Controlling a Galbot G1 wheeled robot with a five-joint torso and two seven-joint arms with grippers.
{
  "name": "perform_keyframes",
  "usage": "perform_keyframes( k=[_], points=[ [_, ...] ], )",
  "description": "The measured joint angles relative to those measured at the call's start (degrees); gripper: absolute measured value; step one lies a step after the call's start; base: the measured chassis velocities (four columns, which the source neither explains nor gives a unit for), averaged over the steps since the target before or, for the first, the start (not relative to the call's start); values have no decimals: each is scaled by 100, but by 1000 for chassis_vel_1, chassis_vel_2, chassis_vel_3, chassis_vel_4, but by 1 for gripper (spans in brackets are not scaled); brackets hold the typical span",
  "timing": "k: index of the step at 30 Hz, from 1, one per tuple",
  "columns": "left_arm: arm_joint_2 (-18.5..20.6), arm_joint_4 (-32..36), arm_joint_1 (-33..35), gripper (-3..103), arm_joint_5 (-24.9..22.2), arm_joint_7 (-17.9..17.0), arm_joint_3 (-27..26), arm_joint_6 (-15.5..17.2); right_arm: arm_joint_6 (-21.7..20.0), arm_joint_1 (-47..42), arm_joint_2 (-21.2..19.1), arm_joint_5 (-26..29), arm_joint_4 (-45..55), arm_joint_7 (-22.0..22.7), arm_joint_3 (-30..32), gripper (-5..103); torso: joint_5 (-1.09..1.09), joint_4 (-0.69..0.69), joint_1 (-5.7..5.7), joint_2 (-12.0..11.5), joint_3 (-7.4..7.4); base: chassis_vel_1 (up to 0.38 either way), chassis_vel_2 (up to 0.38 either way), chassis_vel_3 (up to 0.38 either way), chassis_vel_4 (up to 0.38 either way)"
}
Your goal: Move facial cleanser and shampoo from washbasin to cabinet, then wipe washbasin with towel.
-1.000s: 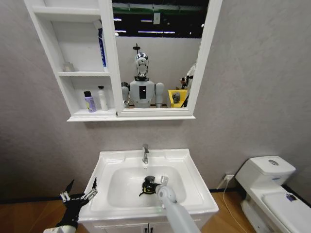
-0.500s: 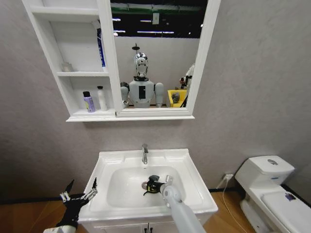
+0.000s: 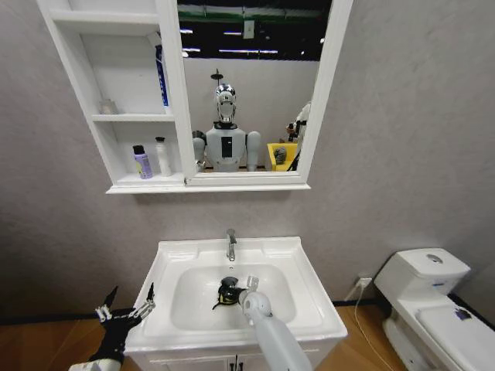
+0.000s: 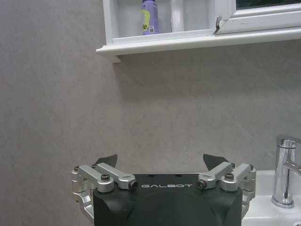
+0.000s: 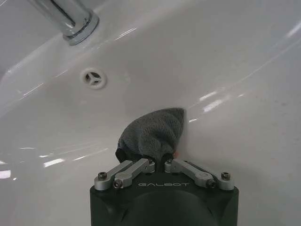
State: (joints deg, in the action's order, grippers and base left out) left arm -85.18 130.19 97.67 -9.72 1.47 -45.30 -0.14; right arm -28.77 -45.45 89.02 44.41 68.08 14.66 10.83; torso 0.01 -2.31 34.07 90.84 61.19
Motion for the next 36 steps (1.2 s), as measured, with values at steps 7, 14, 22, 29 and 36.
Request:
perform_keyframes(
  k=[7, 14, 22, 29, 36],
  points=[
    [0, 0, -1, 100, 0, 0, 0, 0, -116, -128, -313, 298, 371, 195, 226, 4, 0, 0, 0, 0, 0, 0, 0, 0, 0],
    [0, 0, 0, 100, 0, 0, 0, 0, -527, -20, -247, 618, 430, 189, 92, 4, -1, 3, 0, 0, 0, 0, 0, 0, 0],
    [0, 0, 0, 100, 0, 0, 0, 0, -889, 43, 140, 1050, 275, 487, -282, 4, -1, 3, 0, 0, 0, 0, 0, 0, 0],
    [0, 0, 0, 100, 0, 0, 0, 0, -899, -12, 129, 1158, 275, 526, -146, 4, 0, 2, 0, 0, 0, 0, 0, 0, 0],
    [0, 0, 0, 100, 0, 0, 0, 0, -906, -213, -191, 1473, 558, 726, 192, 4, 1, 1, 0, 0, 0, 0, 0, 0, 0]
  ],
)
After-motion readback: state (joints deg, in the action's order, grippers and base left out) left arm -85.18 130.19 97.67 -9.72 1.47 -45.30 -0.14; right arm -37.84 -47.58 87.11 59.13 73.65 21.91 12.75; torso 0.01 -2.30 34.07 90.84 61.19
